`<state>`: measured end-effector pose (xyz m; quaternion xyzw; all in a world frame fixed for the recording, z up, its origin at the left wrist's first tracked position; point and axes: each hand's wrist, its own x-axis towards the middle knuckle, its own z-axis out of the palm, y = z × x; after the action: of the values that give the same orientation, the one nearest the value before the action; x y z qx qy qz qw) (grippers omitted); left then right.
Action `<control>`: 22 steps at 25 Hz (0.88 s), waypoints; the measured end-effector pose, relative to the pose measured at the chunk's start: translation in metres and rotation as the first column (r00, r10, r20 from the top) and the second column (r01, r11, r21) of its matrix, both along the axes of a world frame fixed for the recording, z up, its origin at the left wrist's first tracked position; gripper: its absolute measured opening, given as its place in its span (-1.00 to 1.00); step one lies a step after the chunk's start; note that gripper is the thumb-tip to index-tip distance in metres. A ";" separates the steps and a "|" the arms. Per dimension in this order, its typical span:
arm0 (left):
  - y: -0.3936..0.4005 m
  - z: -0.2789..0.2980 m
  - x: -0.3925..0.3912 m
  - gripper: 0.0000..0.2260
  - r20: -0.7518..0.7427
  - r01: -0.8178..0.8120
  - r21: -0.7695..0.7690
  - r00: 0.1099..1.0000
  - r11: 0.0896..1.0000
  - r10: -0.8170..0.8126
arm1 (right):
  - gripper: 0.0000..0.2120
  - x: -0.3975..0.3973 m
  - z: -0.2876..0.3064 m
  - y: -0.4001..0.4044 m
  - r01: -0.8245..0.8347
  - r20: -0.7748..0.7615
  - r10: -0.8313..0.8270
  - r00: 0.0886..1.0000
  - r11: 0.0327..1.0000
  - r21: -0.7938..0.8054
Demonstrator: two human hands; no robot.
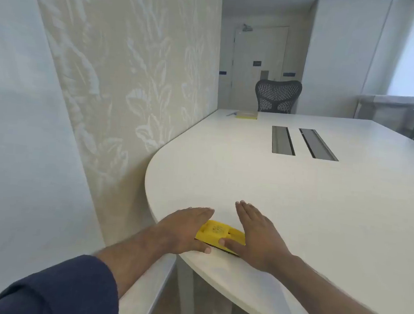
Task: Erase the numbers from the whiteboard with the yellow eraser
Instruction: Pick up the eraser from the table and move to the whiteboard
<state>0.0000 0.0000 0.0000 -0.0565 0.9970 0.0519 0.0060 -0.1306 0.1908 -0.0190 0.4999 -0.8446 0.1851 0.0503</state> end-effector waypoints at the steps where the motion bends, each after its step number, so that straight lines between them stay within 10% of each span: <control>1: 0.000 -0.003 -0.003 -0.19 -0.003 -0.009 0.011 1.000 1.000 0.009 | -0.07 0.001 -0.003 -0.001 -0.019 0.006 0.019 1.000 1.000 0.009; 10: -0.002 -0.024 -0.010 -0.37 -0.041 -0.066 -0.061 0.997 0.996 0.063 | -0.52 0.008 -0.020 -0.017 -0.036 -0.005 0.036 0.999 0.998 0.047; 22: -0.010 0.023 0.022 -0.43 -0.188 -0.097 -0.194 0.980 0.976 0.060 | -0.56 0.024 0.017 -0.037 -0.146 -0.091 0.136 0.987 0.982 -0.116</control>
<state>0.0222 -0.0099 0.0233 -0.0914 0.9905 -0.0445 -0.0924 -0.1065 0.1537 -0.0017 0.5618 -0.7912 0.2191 0.1023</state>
